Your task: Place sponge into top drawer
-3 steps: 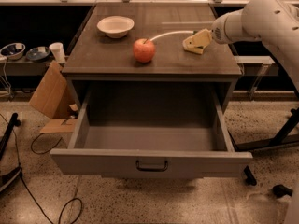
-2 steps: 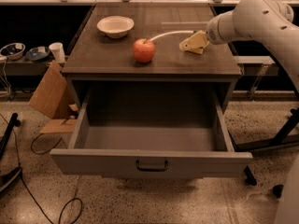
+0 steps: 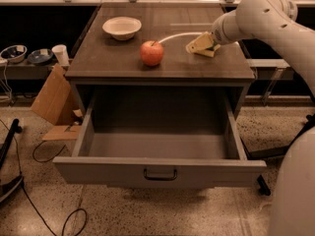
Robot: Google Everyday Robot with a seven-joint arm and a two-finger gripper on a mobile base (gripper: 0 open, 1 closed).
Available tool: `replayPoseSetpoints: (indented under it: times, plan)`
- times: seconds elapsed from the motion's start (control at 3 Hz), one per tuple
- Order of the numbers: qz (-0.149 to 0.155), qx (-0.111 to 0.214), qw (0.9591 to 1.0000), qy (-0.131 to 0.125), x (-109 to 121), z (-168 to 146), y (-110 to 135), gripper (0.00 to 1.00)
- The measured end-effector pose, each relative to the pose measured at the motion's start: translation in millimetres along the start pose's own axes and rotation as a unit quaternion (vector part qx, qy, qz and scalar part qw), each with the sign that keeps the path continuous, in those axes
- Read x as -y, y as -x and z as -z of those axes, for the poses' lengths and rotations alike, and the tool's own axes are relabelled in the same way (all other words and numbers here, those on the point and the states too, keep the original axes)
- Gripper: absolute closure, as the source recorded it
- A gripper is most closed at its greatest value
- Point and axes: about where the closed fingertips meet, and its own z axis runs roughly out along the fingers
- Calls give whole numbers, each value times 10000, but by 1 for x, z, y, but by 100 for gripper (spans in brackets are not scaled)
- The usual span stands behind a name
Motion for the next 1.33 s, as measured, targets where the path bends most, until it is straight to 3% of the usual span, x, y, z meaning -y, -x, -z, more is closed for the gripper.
replayPoseSetpoints:
  times: [1.0, 1.33]
  plan:
    - [-104, -147, 9995, 261, -7, -30, -16, 0]
    - [-205, -155, 9990, 363, -8, -37, -28, 15]
